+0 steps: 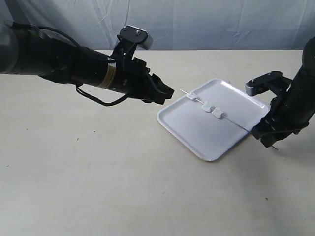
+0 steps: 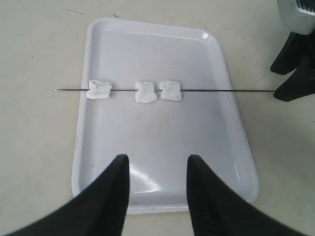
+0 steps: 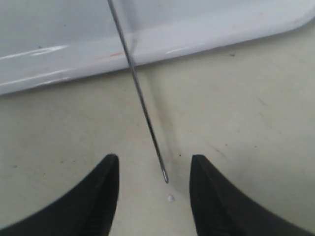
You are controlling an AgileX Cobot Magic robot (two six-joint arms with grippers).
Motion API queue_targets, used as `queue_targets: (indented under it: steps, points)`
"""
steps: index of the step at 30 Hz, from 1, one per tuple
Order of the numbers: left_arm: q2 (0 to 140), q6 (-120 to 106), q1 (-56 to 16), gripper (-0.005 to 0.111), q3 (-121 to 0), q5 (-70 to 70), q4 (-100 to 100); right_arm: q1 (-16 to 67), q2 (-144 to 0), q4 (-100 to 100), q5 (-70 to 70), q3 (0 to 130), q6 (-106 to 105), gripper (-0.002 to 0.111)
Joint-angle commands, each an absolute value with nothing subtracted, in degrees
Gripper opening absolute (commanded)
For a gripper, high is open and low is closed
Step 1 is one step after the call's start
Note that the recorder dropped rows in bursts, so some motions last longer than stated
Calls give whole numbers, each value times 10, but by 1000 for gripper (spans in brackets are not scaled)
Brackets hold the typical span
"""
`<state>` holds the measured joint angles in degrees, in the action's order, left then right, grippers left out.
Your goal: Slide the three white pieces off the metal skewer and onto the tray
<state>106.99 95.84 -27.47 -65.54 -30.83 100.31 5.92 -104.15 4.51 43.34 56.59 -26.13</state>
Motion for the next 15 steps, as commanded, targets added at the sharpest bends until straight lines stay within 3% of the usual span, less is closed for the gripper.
queue_targets:
  steps: [1,15]
  points:
    - [1070,971,-278,38,-664,-311,999,58,-1051,45,418,568,-270,44]
    - [1077,971,-278,38,-669,-309,999,58,-1066,42,414,568,-287,44]
